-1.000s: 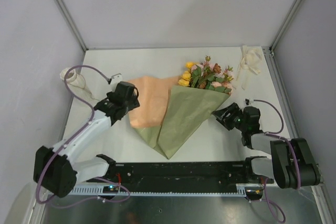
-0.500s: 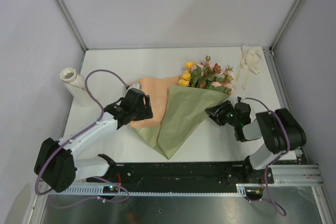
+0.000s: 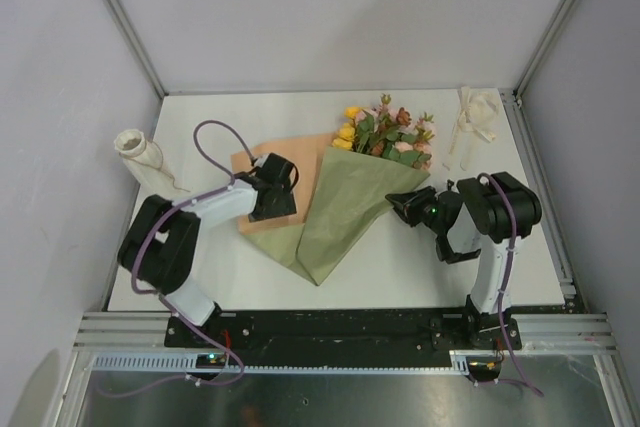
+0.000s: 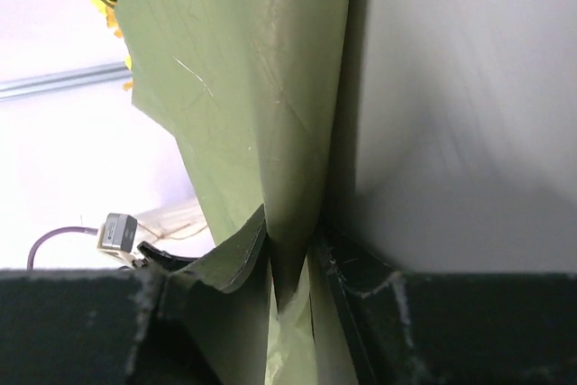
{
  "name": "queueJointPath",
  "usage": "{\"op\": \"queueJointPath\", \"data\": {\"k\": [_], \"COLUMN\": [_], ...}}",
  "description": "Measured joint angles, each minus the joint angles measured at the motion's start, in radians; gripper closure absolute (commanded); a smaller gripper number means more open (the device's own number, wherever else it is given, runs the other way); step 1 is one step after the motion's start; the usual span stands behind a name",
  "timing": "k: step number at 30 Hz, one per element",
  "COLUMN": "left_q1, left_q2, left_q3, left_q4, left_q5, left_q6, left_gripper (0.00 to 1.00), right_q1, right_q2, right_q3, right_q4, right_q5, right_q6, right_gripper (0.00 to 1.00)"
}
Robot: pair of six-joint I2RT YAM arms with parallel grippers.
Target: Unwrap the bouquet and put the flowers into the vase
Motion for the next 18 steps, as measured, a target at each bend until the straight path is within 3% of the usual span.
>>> {"op": "queueJointPath", "data": {"k": [10,18], "left_q1": [0.11,0.104], "left_q2": [0.112,0.034], "left_q3": [0.202,0.309], "left_q4": [0.018,0.048], "left_q5": [0.061,0.199], "left_q6": [0.002,0.106], "left_gripper": [0.21,0.19], "right_q1": [-0.01,-0.014], "right_q2": [0.027,-0.014], "right_q3": [0.195,0.255], "right_q4": [-0.078,-0.268], "right_q5": [0.066,0.075], "right_q6": [0.003,-0.032], "right_gripper": [0.73,0.51]}}
